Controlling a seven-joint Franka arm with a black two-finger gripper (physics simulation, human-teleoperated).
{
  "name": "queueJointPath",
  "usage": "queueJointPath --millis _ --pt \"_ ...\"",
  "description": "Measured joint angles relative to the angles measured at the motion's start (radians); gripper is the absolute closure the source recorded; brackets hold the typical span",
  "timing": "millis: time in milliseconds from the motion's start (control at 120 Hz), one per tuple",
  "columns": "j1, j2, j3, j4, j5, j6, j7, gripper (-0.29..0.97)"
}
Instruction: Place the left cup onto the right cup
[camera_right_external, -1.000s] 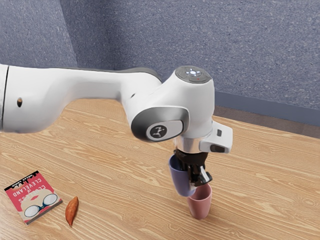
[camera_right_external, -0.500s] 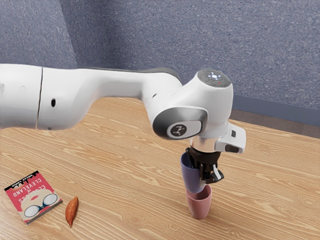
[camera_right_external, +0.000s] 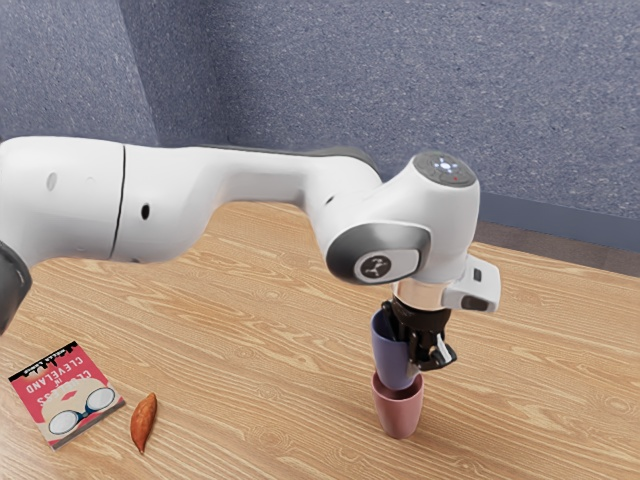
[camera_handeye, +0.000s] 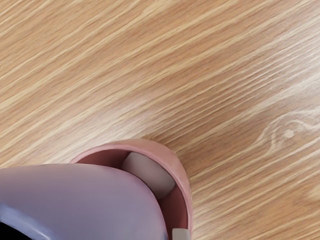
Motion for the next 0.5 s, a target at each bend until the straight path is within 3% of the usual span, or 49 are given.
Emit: queueJointPath --millis 167,358,500 --pt "-0.003 0.008 -0.001 0.003 -0.003 0.0 -0.002 0.71" --pt "-0.019 0.016 -0.004 0.015 -0.006 -0.004 -0.01 0.37" --pt "-0.022 -0.011 -0.018 0.058 -0.008 -0.055 -0.022 0.19"
